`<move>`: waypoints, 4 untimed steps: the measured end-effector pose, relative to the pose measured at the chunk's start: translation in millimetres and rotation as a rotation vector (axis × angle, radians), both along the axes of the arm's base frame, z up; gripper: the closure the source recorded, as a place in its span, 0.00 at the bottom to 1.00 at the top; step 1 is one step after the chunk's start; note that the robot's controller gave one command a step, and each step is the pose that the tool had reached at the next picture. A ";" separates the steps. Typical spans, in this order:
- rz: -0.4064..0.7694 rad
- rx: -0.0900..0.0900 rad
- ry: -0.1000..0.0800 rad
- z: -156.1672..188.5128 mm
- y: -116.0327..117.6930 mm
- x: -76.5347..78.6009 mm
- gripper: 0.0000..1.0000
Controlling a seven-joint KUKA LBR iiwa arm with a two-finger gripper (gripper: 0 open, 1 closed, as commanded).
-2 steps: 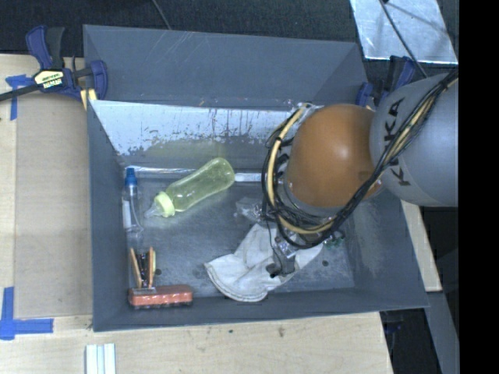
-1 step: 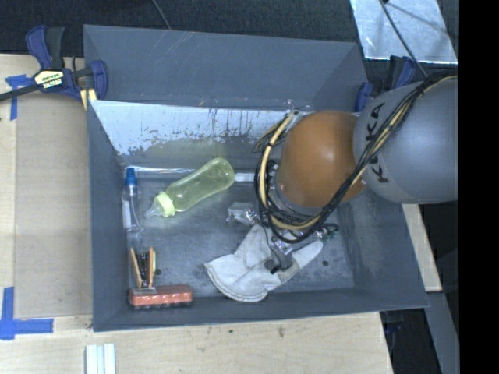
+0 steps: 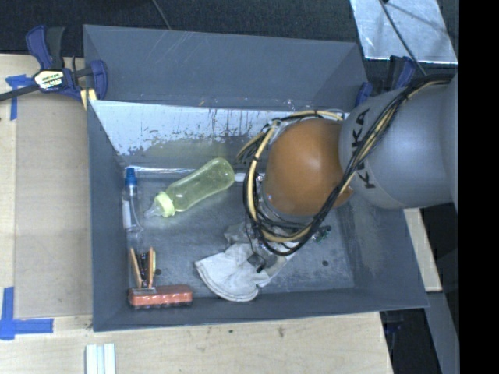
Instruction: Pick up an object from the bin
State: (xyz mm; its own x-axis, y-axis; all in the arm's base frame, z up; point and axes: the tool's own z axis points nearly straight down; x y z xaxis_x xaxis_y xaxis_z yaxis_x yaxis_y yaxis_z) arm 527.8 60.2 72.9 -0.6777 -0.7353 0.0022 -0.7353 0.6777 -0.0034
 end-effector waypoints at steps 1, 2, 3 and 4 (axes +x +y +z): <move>0.000 0.000 0.000 0.0 0.0 0.0 1.00; -0.001 0.000 0.000 0.5 -0.2 0.1 1.00; -0.002 0.003 0.001 5.7 -0.2 -1.0 1.00; -0.002 0.004 0.006 25.2 0.3 -2.7 1.00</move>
Offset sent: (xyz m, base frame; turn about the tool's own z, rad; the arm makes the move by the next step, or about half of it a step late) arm 0.0002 -0.0001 0.0038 0.0000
